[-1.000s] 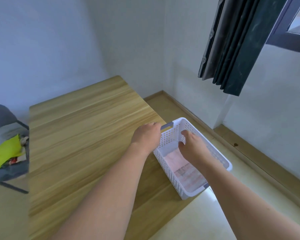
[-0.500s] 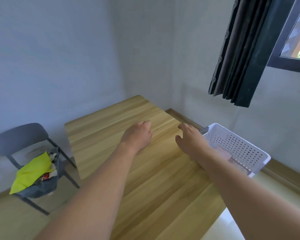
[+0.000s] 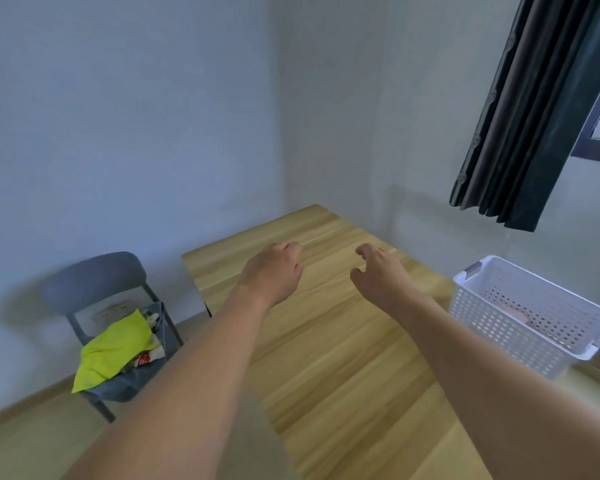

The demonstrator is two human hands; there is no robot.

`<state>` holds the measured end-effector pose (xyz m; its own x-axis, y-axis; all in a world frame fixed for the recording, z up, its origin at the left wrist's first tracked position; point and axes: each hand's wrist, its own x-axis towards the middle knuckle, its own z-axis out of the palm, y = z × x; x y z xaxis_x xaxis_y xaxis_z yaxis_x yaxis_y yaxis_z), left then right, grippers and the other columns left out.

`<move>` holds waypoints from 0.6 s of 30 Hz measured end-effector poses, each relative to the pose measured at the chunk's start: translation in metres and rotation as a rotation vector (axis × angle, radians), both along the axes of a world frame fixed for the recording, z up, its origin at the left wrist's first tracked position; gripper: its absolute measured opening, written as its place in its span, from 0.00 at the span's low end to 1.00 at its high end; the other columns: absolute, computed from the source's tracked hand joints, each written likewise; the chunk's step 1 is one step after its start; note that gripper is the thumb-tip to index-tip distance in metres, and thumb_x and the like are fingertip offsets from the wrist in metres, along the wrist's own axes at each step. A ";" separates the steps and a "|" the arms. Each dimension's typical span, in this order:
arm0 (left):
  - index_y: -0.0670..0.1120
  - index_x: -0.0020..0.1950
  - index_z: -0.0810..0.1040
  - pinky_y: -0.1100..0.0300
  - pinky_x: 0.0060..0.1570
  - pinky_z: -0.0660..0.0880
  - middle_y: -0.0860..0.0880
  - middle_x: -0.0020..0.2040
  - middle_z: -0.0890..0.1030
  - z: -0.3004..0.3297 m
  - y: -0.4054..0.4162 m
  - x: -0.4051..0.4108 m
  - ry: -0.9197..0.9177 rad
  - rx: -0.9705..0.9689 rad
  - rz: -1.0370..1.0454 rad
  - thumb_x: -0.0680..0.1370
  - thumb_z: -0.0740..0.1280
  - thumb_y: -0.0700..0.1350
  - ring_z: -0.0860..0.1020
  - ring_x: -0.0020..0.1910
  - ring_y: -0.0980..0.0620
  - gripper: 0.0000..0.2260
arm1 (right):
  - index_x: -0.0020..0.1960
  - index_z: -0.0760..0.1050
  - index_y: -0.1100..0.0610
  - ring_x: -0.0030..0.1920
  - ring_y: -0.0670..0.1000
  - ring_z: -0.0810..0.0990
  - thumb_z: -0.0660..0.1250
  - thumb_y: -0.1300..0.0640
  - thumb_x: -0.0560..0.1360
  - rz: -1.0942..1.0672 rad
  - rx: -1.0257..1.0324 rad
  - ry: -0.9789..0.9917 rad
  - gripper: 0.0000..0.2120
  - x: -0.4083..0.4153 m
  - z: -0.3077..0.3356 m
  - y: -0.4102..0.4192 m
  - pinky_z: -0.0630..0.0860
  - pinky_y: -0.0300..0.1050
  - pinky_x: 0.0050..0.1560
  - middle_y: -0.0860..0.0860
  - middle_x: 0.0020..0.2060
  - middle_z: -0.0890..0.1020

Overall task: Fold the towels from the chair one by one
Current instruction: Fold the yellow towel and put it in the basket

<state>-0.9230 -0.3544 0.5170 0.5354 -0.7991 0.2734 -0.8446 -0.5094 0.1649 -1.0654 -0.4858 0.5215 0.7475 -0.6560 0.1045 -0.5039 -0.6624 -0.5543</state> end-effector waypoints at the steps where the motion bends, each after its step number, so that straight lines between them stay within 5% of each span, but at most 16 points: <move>1: 0.44 0.66 0.72 0.49 0.59 0.73 0.45 0.63 0.75 0.000 0.019 0.015 -0.002 0.019 -0.008 0.80 0.59 0.48 0.72 0.63 0.45 0.16 | 0.72 0.64 0.59 0.64 0.55 0.72 0.60 0.57 0.77 -0.007 0.004 -0.011 0.23 0.014 0.001 0.018 0.69 0.44 0.55 0.55 0.69 0.70; 18: 0.44 0.68 0.70 0.51 0.58 0.73 0.47 0.65 0.73 -0.008 0.246 0.210 0.038 -0.008 0.085 0.82 0.57 0.48 0.71 0.63 0.47 0.16 | 0.72 0.63 0.58 0.65 0.54 0.71 0.60 0.58 0.77 0.160 0.045 0.050 0.24 0.223 -0.004 0.232 0.68 0.42 0.56 0.54 0.69 0.70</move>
